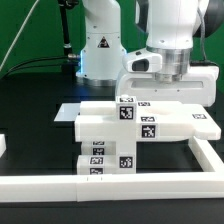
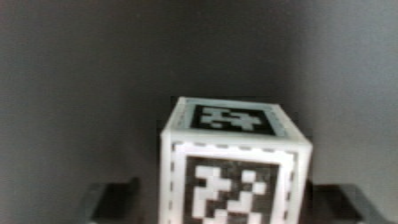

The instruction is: Assemble chair

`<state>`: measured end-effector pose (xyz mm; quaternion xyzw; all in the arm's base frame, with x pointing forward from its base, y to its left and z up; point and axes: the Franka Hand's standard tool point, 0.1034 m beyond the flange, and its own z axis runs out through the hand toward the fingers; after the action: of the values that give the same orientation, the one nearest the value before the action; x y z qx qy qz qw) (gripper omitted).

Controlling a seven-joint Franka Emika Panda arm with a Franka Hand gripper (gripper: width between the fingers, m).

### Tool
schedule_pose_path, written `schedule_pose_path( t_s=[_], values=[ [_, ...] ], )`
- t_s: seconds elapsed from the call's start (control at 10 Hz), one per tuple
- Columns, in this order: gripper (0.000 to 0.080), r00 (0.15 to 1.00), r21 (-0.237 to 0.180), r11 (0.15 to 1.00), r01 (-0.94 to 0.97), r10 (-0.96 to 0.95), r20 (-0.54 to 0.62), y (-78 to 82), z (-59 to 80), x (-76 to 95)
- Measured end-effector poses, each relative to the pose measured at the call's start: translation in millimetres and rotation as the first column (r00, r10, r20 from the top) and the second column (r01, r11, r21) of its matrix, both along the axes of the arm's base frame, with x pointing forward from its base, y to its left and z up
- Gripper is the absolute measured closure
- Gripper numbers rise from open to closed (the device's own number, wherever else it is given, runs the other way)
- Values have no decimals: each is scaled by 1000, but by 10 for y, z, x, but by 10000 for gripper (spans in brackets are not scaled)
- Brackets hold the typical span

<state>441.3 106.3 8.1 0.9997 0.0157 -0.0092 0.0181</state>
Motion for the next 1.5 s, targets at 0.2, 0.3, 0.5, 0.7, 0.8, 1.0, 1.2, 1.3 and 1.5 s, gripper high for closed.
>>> schedule_pose_path(
  t_s=[0.2, 0.3, 0.5, 0.7, 0.8, 1.0, 1.2, 1.3, 1.5],
  values=[
    [517, 1000, 0, 1000, 0, 0, 0, 1, 1, 2],
    [515, 1000, 0, 1000, 0, 0, 0, 1, 1, 2],
    [515, 1000, 0, 1000, 0, 0, 0, 1, 1, 2],
    [515, 1000, 0, 1000, 0, 0, 0, 1, 1, 2],
    [515, 1000, 0, 1000, 0, 0, 0, 1, 1, 2],
    [515, 1000, 1, 1000, -4, 4, -7, -6, 22, 4],
    [515, 999, 45, 998, -38, 39, -30, -159, 554, 162],
    [515, 998, 55, 998, -38, 40, -38, -263, 788, 223],
    [515, 997, 67, 997, -48, 51, -54, -423, 1268, 434]
  ],
)
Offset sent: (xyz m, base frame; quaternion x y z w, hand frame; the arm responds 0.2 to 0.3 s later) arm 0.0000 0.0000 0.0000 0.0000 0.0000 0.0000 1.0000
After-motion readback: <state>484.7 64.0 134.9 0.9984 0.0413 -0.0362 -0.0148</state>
